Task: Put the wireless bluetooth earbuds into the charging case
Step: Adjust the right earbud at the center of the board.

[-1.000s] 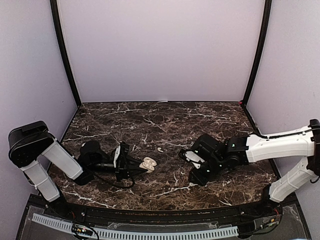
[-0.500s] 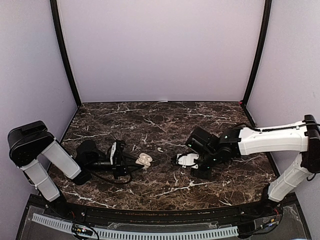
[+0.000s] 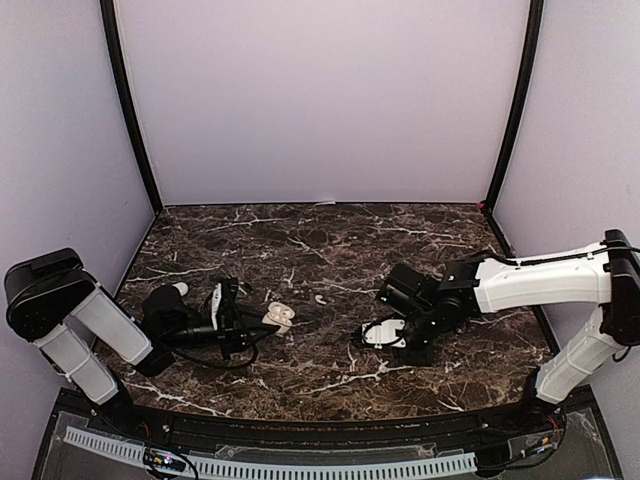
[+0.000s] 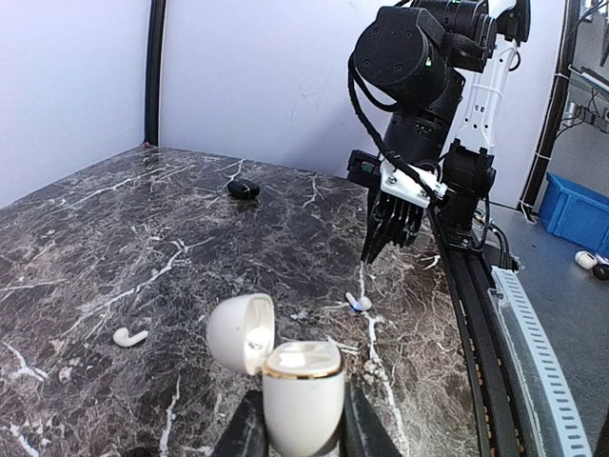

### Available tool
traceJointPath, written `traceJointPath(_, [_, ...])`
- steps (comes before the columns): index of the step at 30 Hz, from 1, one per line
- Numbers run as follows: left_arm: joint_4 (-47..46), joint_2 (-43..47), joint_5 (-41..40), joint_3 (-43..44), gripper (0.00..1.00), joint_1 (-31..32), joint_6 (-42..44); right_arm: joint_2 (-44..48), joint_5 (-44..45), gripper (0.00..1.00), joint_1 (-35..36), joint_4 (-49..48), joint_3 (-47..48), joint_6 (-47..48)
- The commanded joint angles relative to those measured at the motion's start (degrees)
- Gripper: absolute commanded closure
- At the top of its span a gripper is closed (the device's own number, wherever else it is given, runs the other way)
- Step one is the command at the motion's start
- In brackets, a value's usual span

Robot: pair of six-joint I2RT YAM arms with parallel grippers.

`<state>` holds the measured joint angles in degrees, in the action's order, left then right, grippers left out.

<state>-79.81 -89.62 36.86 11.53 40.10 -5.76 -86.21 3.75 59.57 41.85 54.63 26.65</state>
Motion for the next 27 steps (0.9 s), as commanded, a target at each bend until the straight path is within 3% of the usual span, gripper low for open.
traceJointPath(1, [-8.8, -2.3, -0.6, -2.1, 0.90, -0.1, 0.0, -1.0, -3.0, 1.00, 0.5, -2.2, -1.3, -1.3])
traceJointPath(27, [-6.0, 1.9, -8.1, -4.0, 0.90, -1.2, 2.0, -10.5, -6.3, 1.00, 2.0, -9.7, -1.1, -1.0])
